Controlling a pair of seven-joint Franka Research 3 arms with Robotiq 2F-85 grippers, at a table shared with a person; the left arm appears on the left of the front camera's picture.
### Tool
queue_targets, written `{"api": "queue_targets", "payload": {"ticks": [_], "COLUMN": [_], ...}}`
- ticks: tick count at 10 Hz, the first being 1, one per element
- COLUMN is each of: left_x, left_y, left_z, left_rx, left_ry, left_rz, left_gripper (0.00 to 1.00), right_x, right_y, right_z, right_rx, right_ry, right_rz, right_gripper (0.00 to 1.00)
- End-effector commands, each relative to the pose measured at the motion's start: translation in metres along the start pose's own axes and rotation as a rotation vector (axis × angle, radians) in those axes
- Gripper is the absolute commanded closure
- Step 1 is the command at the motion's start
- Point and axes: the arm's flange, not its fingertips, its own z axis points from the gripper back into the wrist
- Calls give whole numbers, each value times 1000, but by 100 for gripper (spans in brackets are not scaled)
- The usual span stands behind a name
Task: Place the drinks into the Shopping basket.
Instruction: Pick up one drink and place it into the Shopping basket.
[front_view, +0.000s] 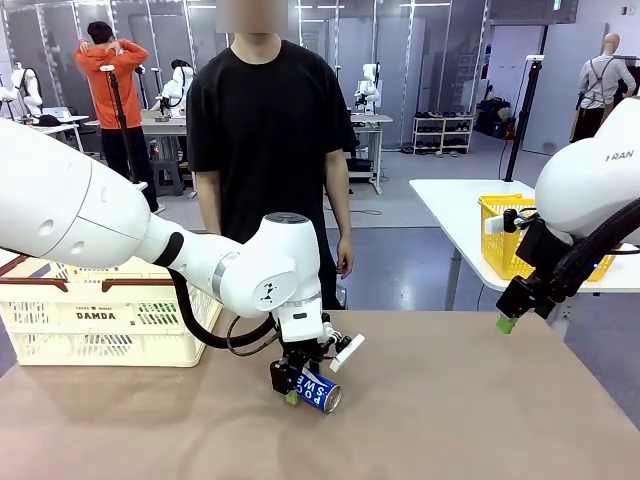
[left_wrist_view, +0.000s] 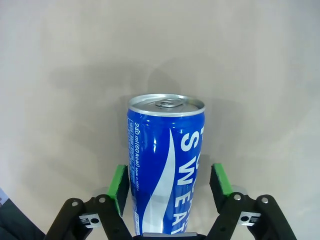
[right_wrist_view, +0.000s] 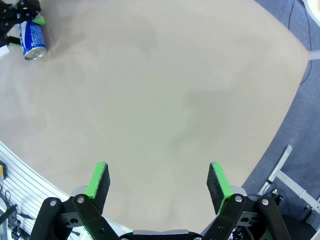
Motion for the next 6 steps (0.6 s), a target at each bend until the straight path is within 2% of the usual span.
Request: {"api": "queue_targets", "payload": {"ticks": [1,2,3,4,5,6], "left_x": [3,5,6,9,12,15], "left_y": [-1,-1,0,0,1,2], "left_z": [0,-1,1,5,11,17], "left_rx": [14,9,5,8,-10,-7], "left_ry": [-12,-17,-19,-36,-27,-49], "left_rz": [-4,-5,-8,-28,-37,-57], "left_gripper": [37,54,55,73,75,92], "right_x": [0,0,0,0,0,0], "right_y": [-2,-2,-2,-2,-2,-2], "right_z": [2,2,2,2,2,2], "right_rx": [2,2,2,2,2,2], "right_ry": [4,4,4,4,4,4], "right_rz": [10,10,10,10,10,10], "right_gripper": [3,3,3,3,3,3]}}
